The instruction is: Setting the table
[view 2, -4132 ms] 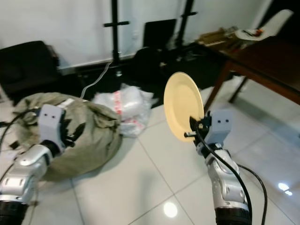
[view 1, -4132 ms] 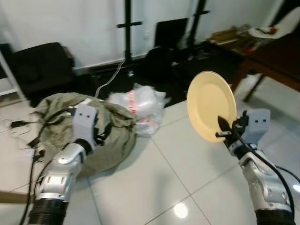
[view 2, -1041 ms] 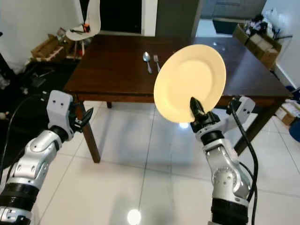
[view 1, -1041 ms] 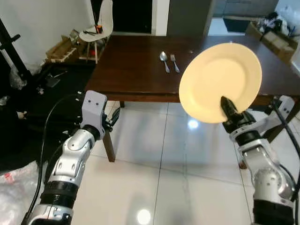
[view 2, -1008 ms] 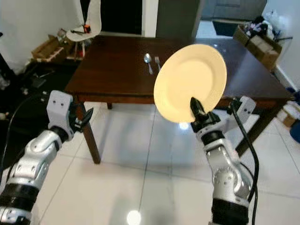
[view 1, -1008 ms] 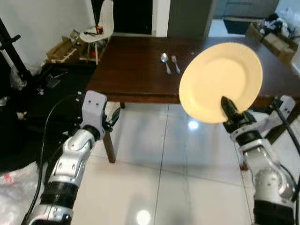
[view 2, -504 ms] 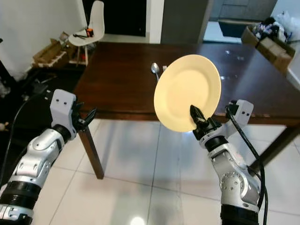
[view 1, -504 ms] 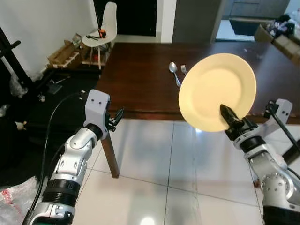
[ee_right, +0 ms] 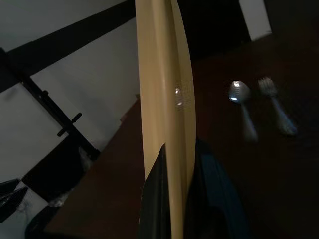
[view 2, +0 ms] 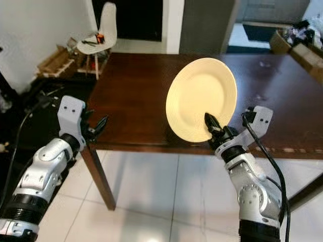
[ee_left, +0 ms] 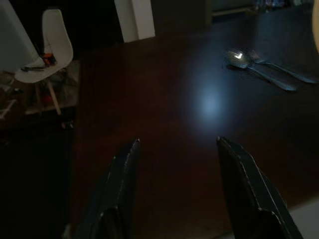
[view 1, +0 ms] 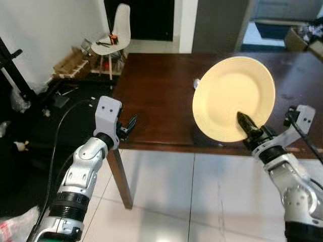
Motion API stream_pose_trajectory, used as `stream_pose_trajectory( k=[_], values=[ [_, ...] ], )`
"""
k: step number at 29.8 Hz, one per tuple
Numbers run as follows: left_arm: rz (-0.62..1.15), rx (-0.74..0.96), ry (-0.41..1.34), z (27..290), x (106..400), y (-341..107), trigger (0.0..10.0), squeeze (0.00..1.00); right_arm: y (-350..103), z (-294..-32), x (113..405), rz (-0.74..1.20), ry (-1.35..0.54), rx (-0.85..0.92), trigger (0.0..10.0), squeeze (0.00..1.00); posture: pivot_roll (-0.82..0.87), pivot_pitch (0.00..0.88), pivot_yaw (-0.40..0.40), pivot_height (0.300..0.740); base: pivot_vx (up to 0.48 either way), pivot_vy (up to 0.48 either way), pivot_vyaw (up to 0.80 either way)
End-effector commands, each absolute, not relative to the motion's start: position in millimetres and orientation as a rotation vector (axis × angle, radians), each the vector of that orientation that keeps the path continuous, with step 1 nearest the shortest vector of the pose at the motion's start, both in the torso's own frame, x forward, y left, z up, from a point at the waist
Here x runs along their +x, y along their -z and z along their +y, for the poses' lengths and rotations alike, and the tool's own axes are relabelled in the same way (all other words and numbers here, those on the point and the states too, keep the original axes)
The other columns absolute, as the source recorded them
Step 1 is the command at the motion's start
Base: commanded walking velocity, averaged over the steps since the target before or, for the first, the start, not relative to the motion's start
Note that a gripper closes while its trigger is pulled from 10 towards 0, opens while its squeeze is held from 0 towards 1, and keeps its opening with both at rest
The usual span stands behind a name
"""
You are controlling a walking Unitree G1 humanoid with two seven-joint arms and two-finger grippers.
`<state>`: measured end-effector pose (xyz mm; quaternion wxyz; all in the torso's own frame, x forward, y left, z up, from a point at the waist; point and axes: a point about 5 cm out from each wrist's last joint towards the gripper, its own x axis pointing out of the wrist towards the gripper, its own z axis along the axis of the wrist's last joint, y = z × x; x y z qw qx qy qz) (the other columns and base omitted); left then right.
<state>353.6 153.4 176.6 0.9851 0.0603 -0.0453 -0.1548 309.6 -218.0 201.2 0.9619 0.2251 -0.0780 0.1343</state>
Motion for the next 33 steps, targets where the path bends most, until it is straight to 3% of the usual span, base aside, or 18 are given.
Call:
stream_pose_trajectory(
  k=[1, 20, 33],
  values=[
    [-0.074, 0.112, 0.309, 155.4, 353.2, -171.8, 10.0, 0.03, -199.6, -215.4, 308.7, -0.156, -0.286, 0.46, 10.0, 0.0, -0.12, 0.022, 0.103, 0.74, 0.48, 0.0, 0.0],
    [-0.076, 0.105, 0.318, 152.6, 352.5, -171.6, 10.0, 0.02, -200.0, -213.0, 309.6, -0.154, -0.302, 0.455, 10.0, 0.0, -0.12, 0.026, 0.099, 0.74, 0.48, 0.0, 0.0],
    [-0.075, 0.084, 0.366, 146.6, 348.1, -171.7, 10.0, 0.0, -198.9, -204.7, 307.6, -0.137, -0.366, 0.479, 10.0, 0.0, -0.12, 0.03, 0.098, 0.74, 0.061, 0.0, 0.0]
  ],
)
